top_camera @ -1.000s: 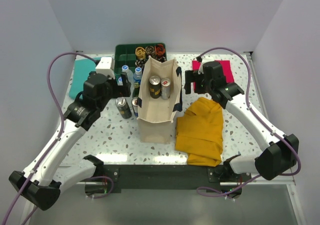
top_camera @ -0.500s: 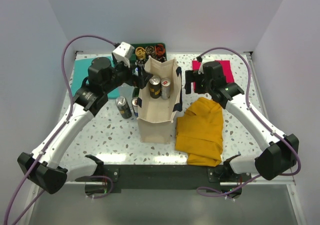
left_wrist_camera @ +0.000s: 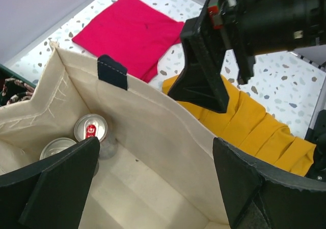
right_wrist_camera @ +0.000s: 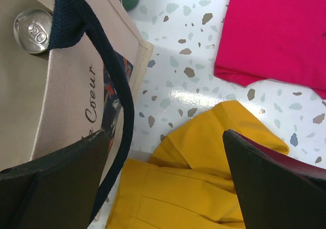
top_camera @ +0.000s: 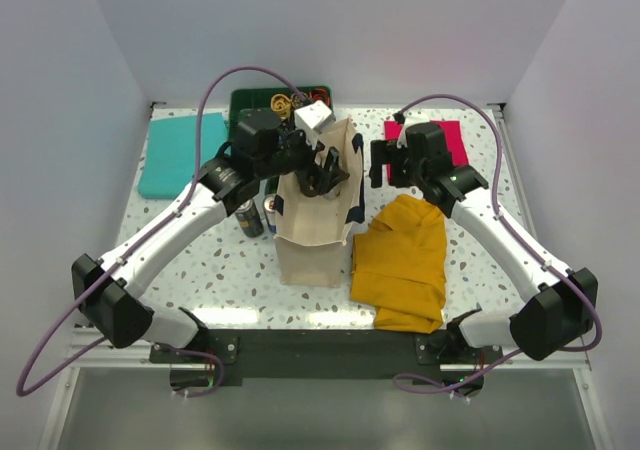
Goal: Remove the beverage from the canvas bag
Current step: Take out the drink from the canvas bag.
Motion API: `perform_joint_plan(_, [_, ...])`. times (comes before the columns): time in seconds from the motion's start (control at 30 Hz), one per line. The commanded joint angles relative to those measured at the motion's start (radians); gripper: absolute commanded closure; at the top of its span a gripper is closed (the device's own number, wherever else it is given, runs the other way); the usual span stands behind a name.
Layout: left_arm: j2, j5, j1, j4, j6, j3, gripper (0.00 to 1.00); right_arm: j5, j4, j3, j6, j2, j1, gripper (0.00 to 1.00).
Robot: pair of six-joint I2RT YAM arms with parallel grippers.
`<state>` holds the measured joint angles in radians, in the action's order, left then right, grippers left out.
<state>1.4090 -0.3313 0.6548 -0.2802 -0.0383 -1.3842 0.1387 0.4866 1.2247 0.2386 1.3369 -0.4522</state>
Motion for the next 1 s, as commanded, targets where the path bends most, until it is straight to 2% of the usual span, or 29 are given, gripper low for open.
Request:
perform_joint_plan(0.0, [0.053,0.044,-0.004,-0.016,0.028,-0.044,0.03,0.013,-0.005,0.055,0.011,-0.007,0.001,0.02])
perform_joint_plan(0.3, [0.179,0.167,-0.006,-0.034,0.0,-0.085,0.03,0.006,-0.003,0.064,-0.007,0.007,0.003,0.02])
perform_joint_plan(0.43, [0.214,0.277,-0.006,-0.045,-0.012,-0.118,0.0,0.002,-0.008,0.056,-0.016,0.015,0.001,0.02])
perform_joint_plan(0.57, [0.293,0.348,-0.011,-0.131,0.034,-0.196,0.0,0.009,-0.016,0.044,-0.03,0.018,0.001,0.02])
perform_joint_plan(0.83, [0.347,0.245,-0.135,-0.208,0.075,-0.254,0.0,0.03,-0.013,0.042,-0.051,0.027,0.001,0.02])
perform_joint_plan(0.97, [0.372,0.242,-0.149,-0.24,0.089,-0.269,0.0,0.035,-0.013,0.047,-0.056,0.034,0.001,0.02])
